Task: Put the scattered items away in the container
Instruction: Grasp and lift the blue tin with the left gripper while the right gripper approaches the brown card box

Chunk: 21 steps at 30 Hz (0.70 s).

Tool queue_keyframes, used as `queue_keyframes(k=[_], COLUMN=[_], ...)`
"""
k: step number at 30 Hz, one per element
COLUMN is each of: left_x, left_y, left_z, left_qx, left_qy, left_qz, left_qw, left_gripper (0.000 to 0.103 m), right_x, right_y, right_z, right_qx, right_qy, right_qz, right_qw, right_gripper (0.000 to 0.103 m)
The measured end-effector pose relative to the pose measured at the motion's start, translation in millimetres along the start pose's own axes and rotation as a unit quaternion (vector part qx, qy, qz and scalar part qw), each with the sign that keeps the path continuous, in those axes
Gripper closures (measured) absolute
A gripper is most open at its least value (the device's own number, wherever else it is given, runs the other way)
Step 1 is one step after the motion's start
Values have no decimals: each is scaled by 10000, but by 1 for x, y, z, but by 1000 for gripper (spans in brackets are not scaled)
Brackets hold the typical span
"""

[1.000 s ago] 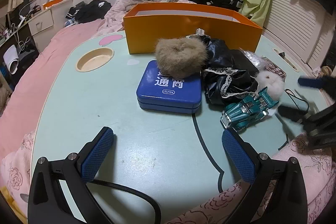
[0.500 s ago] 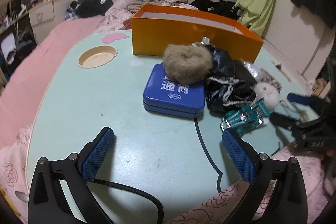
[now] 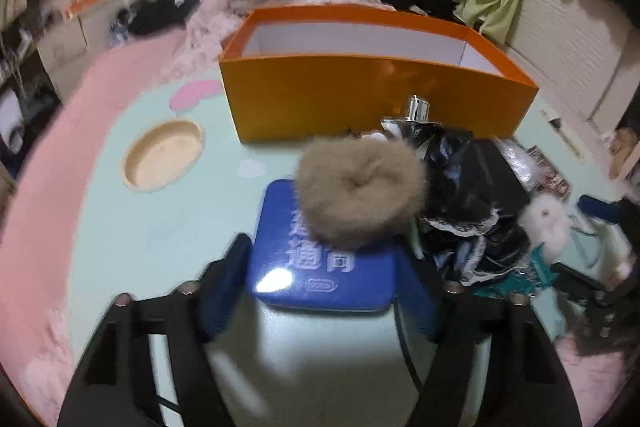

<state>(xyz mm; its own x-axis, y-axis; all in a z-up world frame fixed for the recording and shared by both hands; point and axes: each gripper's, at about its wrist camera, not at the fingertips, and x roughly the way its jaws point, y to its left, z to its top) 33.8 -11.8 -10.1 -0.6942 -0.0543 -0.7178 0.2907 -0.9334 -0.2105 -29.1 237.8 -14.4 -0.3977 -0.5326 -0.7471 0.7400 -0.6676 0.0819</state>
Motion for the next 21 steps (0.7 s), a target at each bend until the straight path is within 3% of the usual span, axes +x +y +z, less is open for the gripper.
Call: queue_keyframes(k=[8, 9, 10, 12, 13, 16, 19, 21], left_x=[-40, -44, -50, -56, -59, -64, -69, -74], left_y=[15, 17, 20, 25, 25, 16, 10, 5], left_z=[-46, -51, -54, -48, -44, -31, -38, -48], left_qx=[-377, -462, -632, -897, -884, -547, -511, -413], left_qy=[-38, -11, 110, 195, 143, -156, -199, -276], left_qz=[-201, -409, -937, -1625, -1618, -695, -905, -834], left_qw=[9991, 9981, 9935, 9824, 9827, 9960, 9944, 9953], left_gripper=[37, 37, 37, 37, 37, 37, 37, 37], right_x=[0, 0, 0, 0, 0, 0, -2, -6], right_y=[1, 1, 1, 1, 1, 0, -2, -6], right_z=[0, 0, 0, -1, -1, -1, -1, -1], right_qx=[20, 28, 29, 32, 34, 40, 136, 297], right_qy=[-16, -17, -16, -18, -21, -28, -81, -178], right_qz=[-3, -11, -14, -14, -13, -13, -2, 91], right_qw=[10000, 10000, 10000, 10000, 10000, 10000, 9999, 9994], right_gripper=[0, 0, 0, 0, 0, 0, 0, 0])
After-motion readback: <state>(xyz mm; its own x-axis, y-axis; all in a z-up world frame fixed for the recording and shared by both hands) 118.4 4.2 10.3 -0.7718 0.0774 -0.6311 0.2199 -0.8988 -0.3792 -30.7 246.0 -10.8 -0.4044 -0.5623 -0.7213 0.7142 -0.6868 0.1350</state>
